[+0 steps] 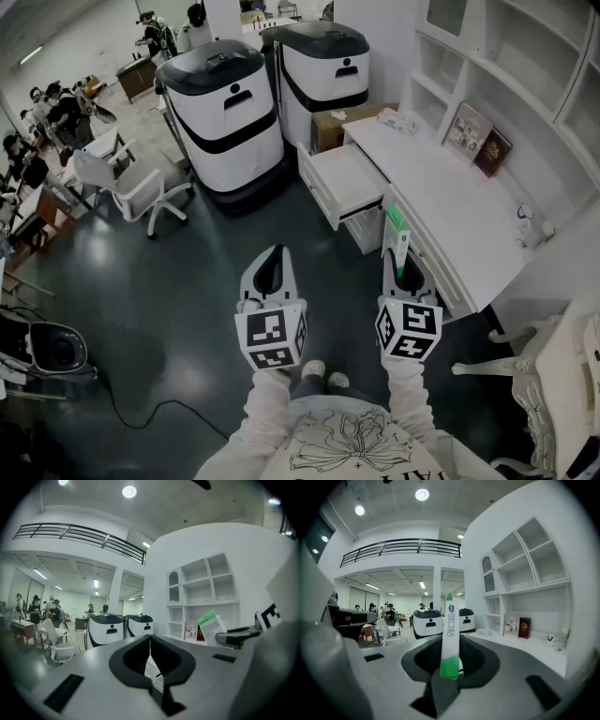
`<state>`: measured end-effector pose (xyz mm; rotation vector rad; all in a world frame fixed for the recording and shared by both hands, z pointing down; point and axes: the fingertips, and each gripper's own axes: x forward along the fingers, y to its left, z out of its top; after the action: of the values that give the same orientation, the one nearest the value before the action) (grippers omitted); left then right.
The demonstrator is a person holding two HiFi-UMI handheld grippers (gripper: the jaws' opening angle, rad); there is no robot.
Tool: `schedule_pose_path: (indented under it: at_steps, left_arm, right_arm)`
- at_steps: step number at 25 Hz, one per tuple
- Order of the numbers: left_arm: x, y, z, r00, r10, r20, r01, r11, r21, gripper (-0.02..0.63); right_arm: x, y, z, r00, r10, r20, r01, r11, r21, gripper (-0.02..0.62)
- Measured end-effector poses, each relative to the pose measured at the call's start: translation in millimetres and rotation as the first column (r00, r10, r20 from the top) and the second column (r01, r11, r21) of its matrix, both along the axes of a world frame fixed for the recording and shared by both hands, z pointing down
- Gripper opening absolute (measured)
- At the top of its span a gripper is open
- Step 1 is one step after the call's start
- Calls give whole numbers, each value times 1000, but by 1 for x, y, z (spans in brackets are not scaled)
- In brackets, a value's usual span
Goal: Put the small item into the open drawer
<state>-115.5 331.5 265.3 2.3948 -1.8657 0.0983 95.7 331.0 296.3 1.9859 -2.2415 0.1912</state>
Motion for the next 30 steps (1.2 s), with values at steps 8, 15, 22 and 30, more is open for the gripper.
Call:
schedule_pose_path:
  at_steps: [8, 15, 22, 30]
  left_arm:
    - [-4, -8, 1, 1000, 11, 1, -11, 1000, 0, 6]
    - [-13, -27, 4, 1000, 18, -3, -18, 1000, -4, 6]
    - [-26, -51, 12, 999, 39, 6, -39, 999, -9, 6]
    - [-39, -75, 26, 999, 51, 9, -51, 998, -48, 8]
  right_arm:
    - [-8, -7, 1, 1000, 1, -2, -1, 1000, -2, 92]
    - [-16, -24, 3, 1000, 14, 6, -14, 1000, 7, 92]
    - [-33, -43, 8, 999, 32, 8, -32, 999, 8, 92]
    - [-40, -60, 21, 998, 57, -3, -57, 998, -39, 92]
